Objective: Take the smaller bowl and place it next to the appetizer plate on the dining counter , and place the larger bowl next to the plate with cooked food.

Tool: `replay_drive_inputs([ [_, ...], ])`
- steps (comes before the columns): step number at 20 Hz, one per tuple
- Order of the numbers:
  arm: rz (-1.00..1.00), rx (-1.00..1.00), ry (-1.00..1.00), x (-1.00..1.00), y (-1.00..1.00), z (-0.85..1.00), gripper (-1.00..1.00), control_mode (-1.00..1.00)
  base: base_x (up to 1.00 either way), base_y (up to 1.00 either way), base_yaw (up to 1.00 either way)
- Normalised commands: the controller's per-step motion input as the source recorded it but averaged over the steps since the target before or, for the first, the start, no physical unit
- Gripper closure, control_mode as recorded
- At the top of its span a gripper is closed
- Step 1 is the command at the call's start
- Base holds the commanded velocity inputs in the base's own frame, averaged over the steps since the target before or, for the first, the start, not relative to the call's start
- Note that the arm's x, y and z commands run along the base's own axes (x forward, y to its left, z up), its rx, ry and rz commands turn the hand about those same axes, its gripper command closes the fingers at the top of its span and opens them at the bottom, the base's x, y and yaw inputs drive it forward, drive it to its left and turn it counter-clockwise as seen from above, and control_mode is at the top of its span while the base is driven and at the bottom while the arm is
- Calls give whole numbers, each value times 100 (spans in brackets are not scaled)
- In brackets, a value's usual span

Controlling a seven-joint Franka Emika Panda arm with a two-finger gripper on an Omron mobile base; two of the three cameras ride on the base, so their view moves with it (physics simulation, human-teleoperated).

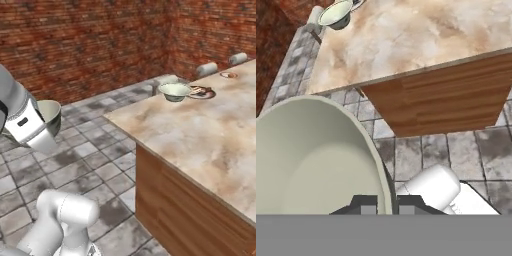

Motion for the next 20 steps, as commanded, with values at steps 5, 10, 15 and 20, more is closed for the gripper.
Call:
replay_drive_inputs([
  [5, 0, 0, 0, 0, 0, 0, 100, 100, 100, 100, -35],
  [10, 0, 0, 0, 0, 0, 0, 100, 100, 100, 91, -31],
  [15, 0, 0, 0, 0, 0, 0, 100, 100, 97, 74, -35],
  [20, 0, 0, 0, 0, 0, 0, 100, 100, 85, 66, -43],
])
